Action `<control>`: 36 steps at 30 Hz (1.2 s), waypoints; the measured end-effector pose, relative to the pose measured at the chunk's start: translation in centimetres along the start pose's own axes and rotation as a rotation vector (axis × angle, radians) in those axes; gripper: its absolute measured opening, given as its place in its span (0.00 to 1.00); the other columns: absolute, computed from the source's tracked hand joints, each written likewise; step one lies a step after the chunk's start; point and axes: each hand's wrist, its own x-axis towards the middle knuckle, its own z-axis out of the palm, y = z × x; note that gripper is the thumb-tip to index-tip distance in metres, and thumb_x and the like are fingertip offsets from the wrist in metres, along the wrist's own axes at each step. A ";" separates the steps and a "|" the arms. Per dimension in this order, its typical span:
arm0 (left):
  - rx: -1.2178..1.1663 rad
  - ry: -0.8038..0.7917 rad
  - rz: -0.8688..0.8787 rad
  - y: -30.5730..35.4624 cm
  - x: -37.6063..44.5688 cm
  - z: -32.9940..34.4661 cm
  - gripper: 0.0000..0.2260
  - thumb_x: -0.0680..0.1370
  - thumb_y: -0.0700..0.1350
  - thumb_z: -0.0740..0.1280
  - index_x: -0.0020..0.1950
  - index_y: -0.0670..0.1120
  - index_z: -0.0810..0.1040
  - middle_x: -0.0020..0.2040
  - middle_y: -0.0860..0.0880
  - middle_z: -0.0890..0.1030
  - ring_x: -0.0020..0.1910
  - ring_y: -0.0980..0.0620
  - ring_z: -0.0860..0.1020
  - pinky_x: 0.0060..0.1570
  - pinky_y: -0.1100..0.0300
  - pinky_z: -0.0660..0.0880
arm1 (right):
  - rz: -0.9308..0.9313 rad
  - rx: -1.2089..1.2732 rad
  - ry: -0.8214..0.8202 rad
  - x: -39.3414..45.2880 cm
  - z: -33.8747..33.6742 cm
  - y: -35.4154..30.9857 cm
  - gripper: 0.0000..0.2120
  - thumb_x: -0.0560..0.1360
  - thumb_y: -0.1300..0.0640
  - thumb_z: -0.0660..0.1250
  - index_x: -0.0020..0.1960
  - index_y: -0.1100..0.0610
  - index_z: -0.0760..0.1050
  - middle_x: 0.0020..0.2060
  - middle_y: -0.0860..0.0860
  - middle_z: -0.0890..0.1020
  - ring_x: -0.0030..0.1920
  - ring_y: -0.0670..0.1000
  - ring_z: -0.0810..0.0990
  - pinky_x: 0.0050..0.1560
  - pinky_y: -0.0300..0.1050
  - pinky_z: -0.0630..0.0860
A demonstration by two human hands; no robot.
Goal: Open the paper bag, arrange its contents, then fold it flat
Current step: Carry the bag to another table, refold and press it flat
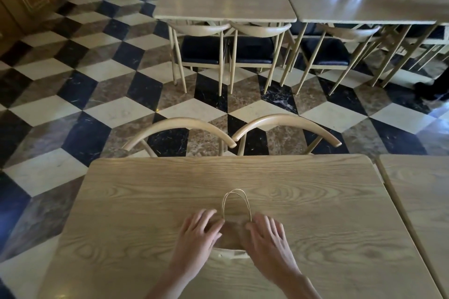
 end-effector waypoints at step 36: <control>0.066 -0.247 0.026 0.7 -2.3 2.2 0.35 0.77 0.67 0.54 0.76 0.46 0.59 0.68 0.44 0.70 0.68 0.43 0.67 0.68 0.36 0.59 | -0.168 -0.002 -0.133 -1.6 3.3 -0.7 0.32 0.76 0.40 0.61 0.72 0.59 0.68 0.69 0.53 0.73 0.68 0.56 0.71 0.70 0.62 0.58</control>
